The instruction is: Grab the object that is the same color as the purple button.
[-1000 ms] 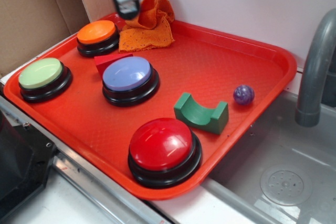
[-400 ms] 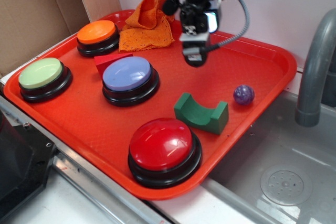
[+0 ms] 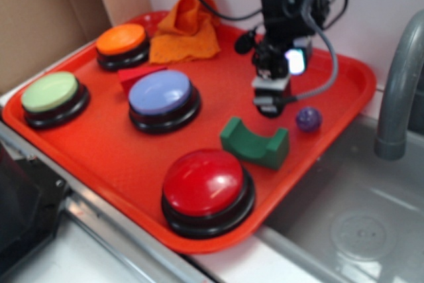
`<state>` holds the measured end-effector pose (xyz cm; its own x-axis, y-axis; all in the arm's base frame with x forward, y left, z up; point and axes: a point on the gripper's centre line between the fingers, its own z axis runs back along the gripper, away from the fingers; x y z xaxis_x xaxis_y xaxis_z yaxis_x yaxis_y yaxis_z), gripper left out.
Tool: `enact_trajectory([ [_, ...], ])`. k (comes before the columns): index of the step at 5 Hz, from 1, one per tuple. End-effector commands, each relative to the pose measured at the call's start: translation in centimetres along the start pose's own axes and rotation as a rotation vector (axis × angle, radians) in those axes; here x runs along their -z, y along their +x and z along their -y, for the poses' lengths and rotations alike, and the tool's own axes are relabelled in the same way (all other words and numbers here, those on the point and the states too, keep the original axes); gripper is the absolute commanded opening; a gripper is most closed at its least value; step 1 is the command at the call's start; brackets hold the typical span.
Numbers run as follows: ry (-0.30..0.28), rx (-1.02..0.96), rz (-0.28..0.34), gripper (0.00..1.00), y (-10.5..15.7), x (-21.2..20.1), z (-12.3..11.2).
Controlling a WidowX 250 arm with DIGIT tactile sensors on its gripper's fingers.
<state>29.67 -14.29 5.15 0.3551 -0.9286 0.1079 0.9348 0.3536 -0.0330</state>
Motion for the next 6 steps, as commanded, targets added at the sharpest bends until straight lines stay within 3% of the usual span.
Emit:
enact_trajectory([
  [1, 0.008, 0.123, 0.082, 1.0, 2.5, 1.0, 1.0],
  [3, -0.05, 0.088, 0.074, 1.0, 2.2, 1.8, 0.9],
  [4, -0.054, 0.043, 0.091, 0.0, 1.8, 1.8, 0.9],
  [6, -0.067, 0.011, 0.026, 0.0, 1.2, 1.5, 0.8],
])
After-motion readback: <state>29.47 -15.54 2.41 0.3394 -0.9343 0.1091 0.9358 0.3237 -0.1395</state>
